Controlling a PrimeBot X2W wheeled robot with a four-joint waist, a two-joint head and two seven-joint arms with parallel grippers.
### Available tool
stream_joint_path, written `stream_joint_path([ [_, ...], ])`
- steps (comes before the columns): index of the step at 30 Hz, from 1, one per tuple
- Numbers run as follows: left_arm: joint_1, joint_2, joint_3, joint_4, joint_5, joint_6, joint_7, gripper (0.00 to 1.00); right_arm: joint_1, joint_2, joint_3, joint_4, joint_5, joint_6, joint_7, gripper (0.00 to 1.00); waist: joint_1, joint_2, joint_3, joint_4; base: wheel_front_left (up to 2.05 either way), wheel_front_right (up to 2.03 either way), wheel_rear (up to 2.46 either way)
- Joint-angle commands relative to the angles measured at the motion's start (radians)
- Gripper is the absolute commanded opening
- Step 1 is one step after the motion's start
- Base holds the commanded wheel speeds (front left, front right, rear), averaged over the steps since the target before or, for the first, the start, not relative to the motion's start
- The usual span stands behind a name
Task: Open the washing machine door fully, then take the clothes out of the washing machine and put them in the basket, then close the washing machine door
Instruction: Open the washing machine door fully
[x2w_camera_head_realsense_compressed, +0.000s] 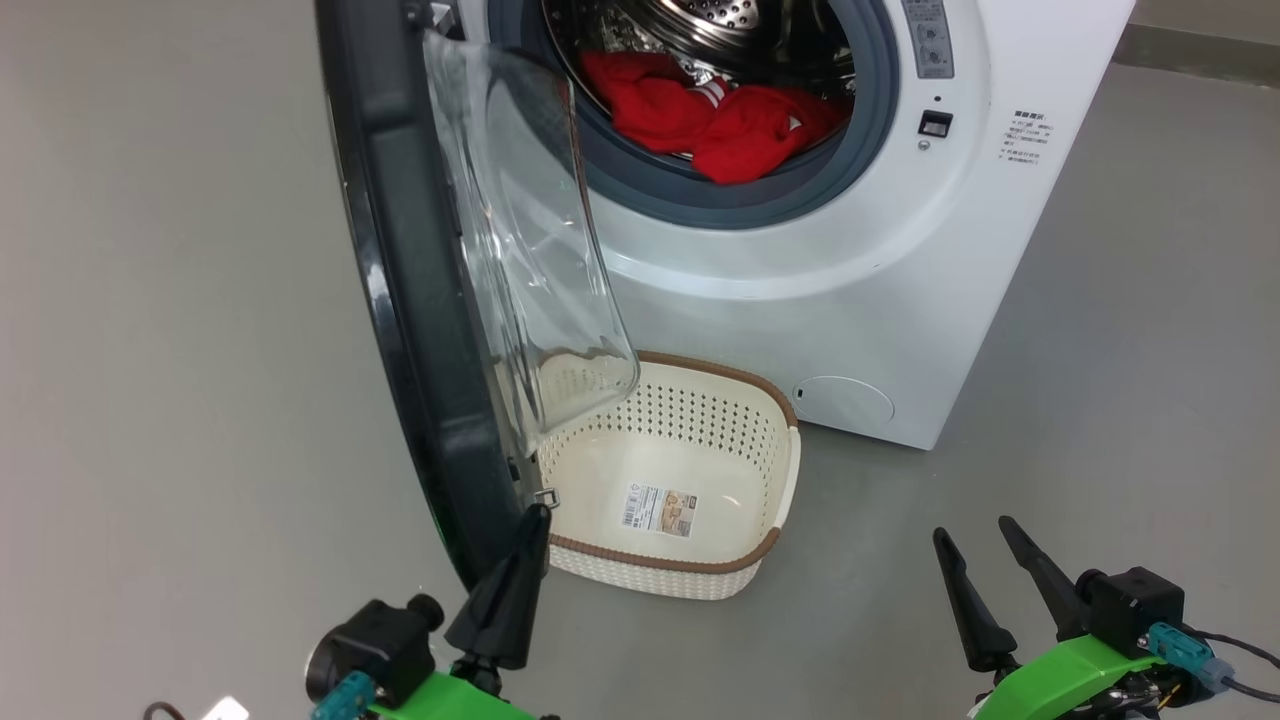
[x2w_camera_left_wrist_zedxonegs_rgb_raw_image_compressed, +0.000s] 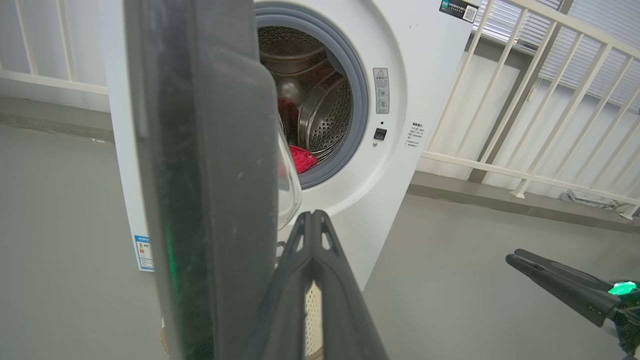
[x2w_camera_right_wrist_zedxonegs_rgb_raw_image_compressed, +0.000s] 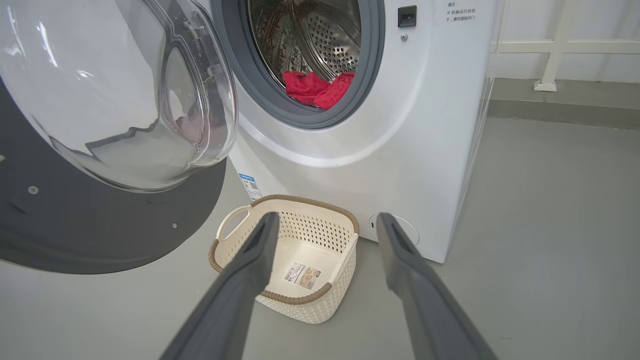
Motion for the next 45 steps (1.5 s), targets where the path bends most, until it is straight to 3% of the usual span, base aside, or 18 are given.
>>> stream_joint_path([
  [1,-0.046,0.004,0.037,-0.012,-0.006,-0.004,-0.006,0.00,-0.015,-0.010,0.019,-0.025,-0.001,0.002,-0.012,1.00,0.0000,0.0000,0.001,0.000,0.00,0.00,0.00],
  [15,-0.054,0.004,0.141,0.043,-0.016,0.007,-0.006,0.00,-0.016,-0.006,0.011,-0.032,-0.009,0.002,-0.012,1.00,0.0000,0.0000,0.010,0.008,0.00,0.00,0.00],
  [31,-0.018,0.012,0.414,0.057,0.048,0.005,-0.006,0.00,-0.021,-0.010,0.015,-0.037,-0.013,0.002,-0.012,1.00,0.0000,0.0000,0.031,0.019,0.00,0.00,0.00],
  [45,-0.116,0.065,0.600,0.165,0.128,0.010,-0.006,0.00,-0.043,-0.019,0.022,-0.039,-0.019,0.002,-0.012,1.00,0.0000,0.0000,0.071,0.015,0.00,0.00,0.00],
])
